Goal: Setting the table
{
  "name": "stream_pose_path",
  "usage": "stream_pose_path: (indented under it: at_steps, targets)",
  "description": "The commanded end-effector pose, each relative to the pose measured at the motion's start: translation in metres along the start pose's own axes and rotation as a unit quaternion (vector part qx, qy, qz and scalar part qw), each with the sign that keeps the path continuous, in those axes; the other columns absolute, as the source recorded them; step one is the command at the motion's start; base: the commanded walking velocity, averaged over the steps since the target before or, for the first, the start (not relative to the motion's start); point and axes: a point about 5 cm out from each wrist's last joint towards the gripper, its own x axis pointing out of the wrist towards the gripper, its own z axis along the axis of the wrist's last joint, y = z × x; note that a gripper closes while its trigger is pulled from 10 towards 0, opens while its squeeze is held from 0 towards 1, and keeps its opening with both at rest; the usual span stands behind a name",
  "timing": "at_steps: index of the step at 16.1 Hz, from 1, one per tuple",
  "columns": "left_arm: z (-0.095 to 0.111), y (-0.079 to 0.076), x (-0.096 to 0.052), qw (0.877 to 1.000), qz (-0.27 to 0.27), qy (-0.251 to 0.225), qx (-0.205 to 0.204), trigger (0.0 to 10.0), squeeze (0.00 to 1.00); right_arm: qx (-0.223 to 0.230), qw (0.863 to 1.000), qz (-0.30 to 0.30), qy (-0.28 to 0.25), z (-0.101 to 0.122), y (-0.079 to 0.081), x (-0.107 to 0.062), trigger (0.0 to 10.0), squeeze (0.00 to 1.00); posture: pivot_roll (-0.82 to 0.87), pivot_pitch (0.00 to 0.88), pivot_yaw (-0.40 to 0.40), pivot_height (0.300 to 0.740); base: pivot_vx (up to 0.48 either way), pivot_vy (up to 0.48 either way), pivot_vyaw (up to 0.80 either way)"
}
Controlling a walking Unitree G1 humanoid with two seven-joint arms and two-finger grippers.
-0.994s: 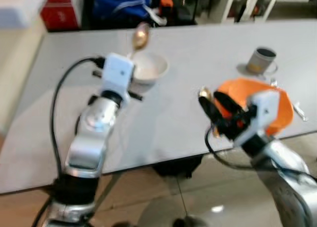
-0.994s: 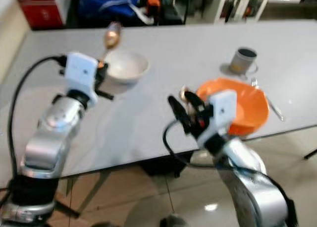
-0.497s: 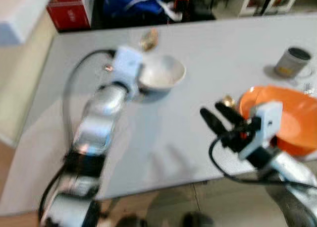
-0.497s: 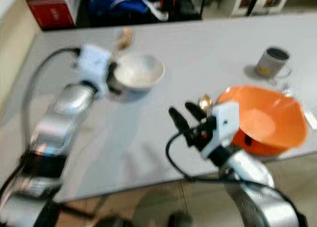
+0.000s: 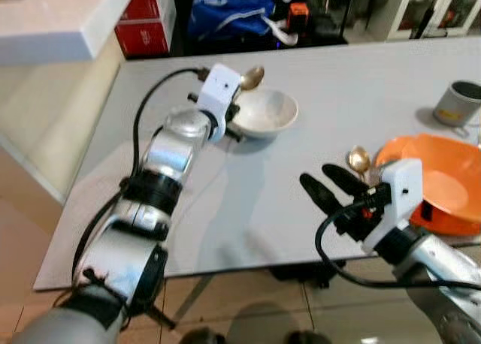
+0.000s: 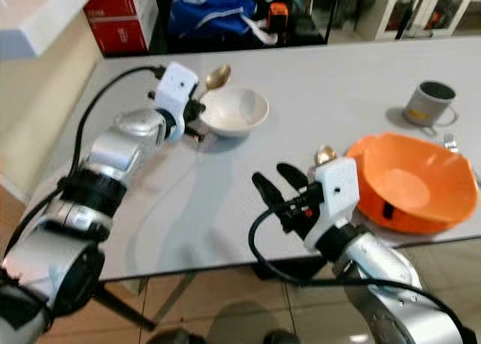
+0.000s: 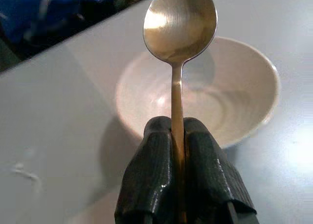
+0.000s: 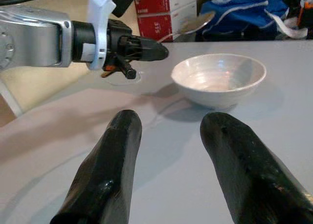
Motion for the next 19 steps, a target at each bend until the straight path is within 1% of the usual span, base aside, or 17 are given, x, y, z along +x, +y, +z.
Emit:
stream_pose_path:
  at_steps: [1, 2, 4, 6, 7, 9, 10, 11, 15, 16, 17, 18, 19]
  targets:
    - [0.003, 0.002, 0.002, 1.000, -0.015, 0.000, -0.012, 10.0, 0.00, 0.000, 1.000, 0.010, -0.003, 0.006, 0.004, 0.000, 10.0, 0.00, -0.08, 0.058, 0.087, 0.740, 0.000, 0.000, 0.00]
    - [0.004, 0.001, 0.007, 0.999, -0.028, 0.020, -0.017, 10.0, 0.00, -0.001, 1.000, 0.018, -0.002, 0.008, 0.006, 0.000, 10.0, 0.00, -0.09, 0.064, 0.090, 0.740, 0.000, 0.000, 0.00]
    - [0.006, 0.002, 0.010, 0.999, -0.021, 0.030, -0.015, 10.0, 0.00, -0.003, 1.000, 0.020, 0.001, 0.009, 0.008, 0.000, 10.0, 0.00, -0.09, 0.068, 0.090, 0.740, 0.000, 0.000, 0.00]
    - [0.009, 0.005, 0.013, 0.999, -0.012, 0.037, -0.024, 10.0, 0.00, -0.003, 1.000, 0.014, 0.007, 0.009, 0.007, -0.001, 10.0, 0.00, -0.10, 0.077, 0.090, 0.740, 0.000, 0.000, 0.00]
    - [0.011, 0.003, 0.014, 0.999, -0.016, 0.037, -0.030, 10.0, 0.00, -0.002, 1.000, 0.013, 0.009, 0.010, 0.008, -0.001, 10.0, 0.00, -0.11, 0.080, 0.089, 0.740, 0.000, 0.000, 0.00]
    - [0.014, -0.004, 0.016, 0.998, -0.028, 0.051, -0.009, 10.0, 0.00, -0.001, 1.000, 0.014, 0.014, 0.010, 0.008, -0.003, 10.0, 0.00, -0.11, 0.087, 0.083, 0.740, 0.000, 0.000, 0.00]
    - [0.019, -0.010, 0.018, 0.998, -0.038, 0.053, 0.000, 10.0, 0.00, 0.000, 1.000, 0.016, 0.017, 0.010, 0.008, -0.005, 10.0, 0.00, -0.12, 0.088, 0.080, 0.740, 0.000, 0.000, 0.00]
    - [0.022, -0.011, 0.019, 0.998, -0.031, 0.047, 0.010, 10.0, 0.00, -0.001, 1.000, 0.016, 0.019, 0.011, 0.007, -0.005, 10.0, 0.00, -0.12, 0.091, 0.078, 0.740, 0.000, 0.000, 0.00]
    - [0.029, -0.014, 0.021, 0.999, -0.010, 0.037, 0.029, 10.0, 0.00, -0.004, 1.000, 0.014, 0.022, 0.014, 0.006, -0.008, 10.0, 0.00, -0.15, 0.112, 0.072, 0.740, 0.000, 0.000, 0.00]
    - [0.030, -0.014, 0.021, 0.999, -0.006, 0.035, 0.031, 10.0, 0.00, -0.004, 1.000, 0.013, 0.023, 0.015, 0.006, -0.008, 10.0, 0.00, -0.15, 0.117, 0.072, 0.740, 0.000, 0.000, 0.00]
    - [0.033, -0.013, 0.022, 0.999, 0.010, 0.025, 0.034, 10.0, 0.00, -0.006, 1.000, 0.010, 0.024, 0.016, 0.006, -0.009, 10.0, 0.00, -0.15, 0.122, 0.073, 0.740, 0.000, 0.000, 0.00]
    - [0.035, -0.012, 0.022, 0.999, 0.023, 0.017, 0.032, 10.0, 0.00, -0.008, 1.000, 0.003, 0.020, 0.017, 0.007, -0.009, 10.0, 0.00, -0.16, 0.133, 0.075, 0.740, 0.000, 0.000, 0.00]
    - [0.039, -0.011, 0.022, 0.999, 0.030, 0.004, 0.021, 10.0, 0.00, -0.006, 1.000, -0.006, 0.014, 0.017, 0.008, -0.009, 10.0, 0.00, -0.16, 0.145, 0.074, 0.740, 0.000, 0.000, 0.00]
